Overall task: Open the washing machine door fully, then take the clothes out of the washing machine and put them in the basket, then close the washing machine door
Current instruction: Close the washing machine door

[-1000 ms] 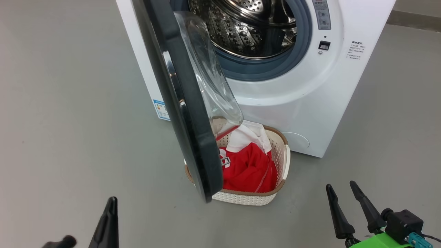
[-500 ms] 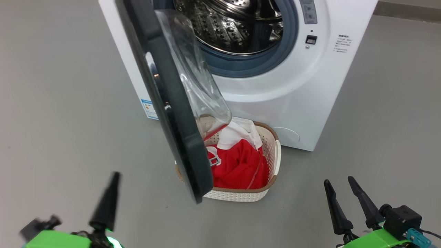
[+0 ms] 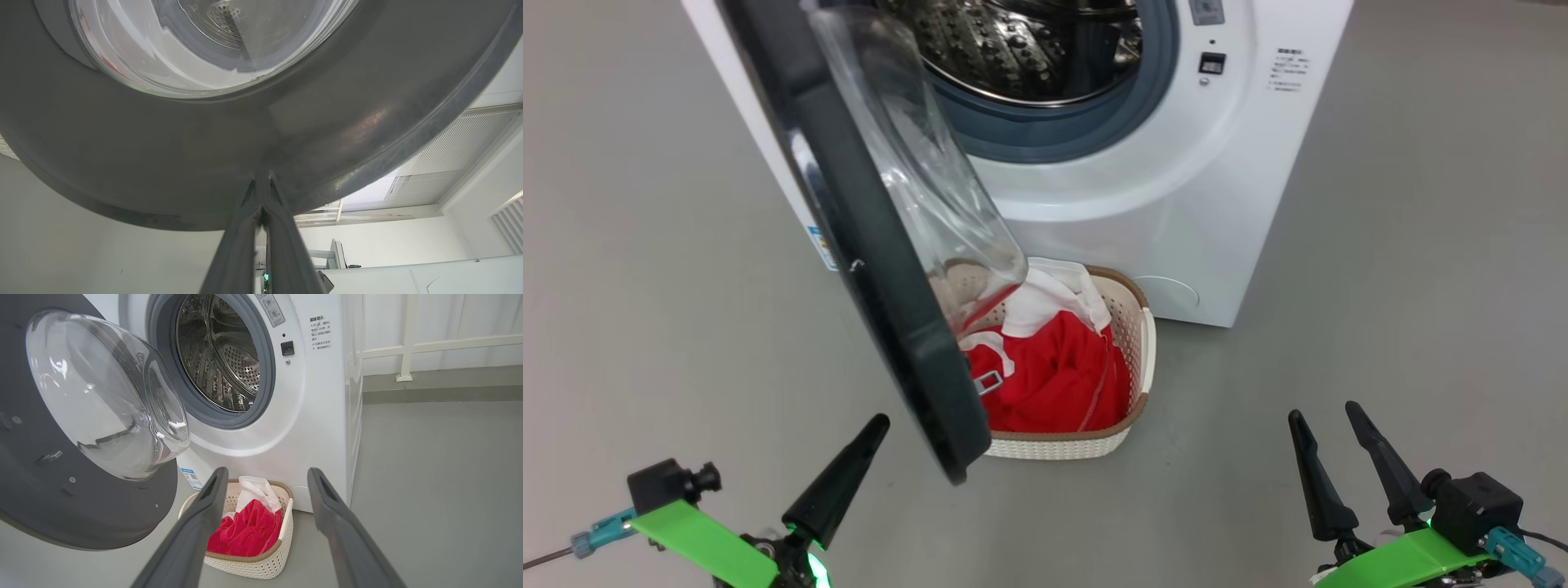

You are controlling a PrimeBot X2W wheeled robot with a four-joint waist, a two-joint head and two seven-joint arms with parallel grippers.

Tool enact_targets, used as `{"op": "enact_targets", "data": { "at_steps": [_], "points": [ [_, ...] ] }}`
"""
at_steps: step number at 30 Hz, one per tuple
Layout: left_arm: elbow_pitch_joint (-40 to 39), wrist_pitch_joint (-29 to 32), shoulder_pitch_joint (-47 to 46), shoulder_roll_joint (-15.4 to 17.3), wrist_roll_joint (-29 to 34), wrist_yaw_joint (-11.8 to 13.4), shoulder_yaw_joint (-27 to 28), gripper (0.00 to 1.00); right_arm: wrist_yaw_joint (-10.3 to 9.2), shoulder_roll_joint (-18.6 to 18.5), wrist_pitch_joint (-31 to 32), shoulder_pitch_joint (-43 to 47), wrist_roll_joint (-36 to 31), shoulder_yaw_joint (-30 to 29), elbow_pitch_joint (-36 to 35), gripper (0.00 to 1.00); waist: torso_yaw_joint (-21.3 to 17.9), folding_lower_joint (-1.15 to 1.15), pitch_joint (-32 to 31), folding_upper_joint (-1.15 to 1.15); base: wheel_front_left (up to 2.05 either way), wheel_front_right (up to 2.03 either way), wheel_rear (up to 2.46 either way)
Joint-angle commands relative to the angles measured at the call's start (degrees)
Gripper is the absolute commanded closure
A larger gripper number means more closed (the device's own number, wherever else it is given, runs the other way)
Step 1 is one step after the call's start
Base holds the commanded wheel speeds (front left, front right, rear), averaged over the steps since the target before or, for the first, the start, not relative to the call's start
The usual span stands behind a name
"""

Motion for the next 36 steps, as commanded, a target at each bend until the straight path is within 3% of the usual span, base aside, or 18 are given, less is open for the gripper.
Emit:
{"op": "enact_targets", "data": {
  "at_steps": [1,20,36],
  "points": [
    [-1.6,0.3,-2.2,0.3,0.3,-0.3,2.6,1.00,0.01,-0.7,-0.4,-2.1,0.1,1.5,-1.5,0.00,-1.1,0.00,0.8,0.00,0.00,0.00,0.00],
    [-3.1,1.8,-7.7,-3.5,3.8,-0.3,1.7,1.00,0.01,-0.5,-0.4,-5.4,0.8,0.6,-1.9,0.00,-7.1,0.00,5.0,0.00,0.00,0.00,0.00],
    [1.7,-7.0,-19.4,-4.6,8.4,-0.3,-3.2,1.00,0.01,0.3,-0.4,-8.7,1.6,-0.1,-2.1,0.00,-14.7,0.00,10.0,0.00,0.00,0.00,0.00]
  ]
}}
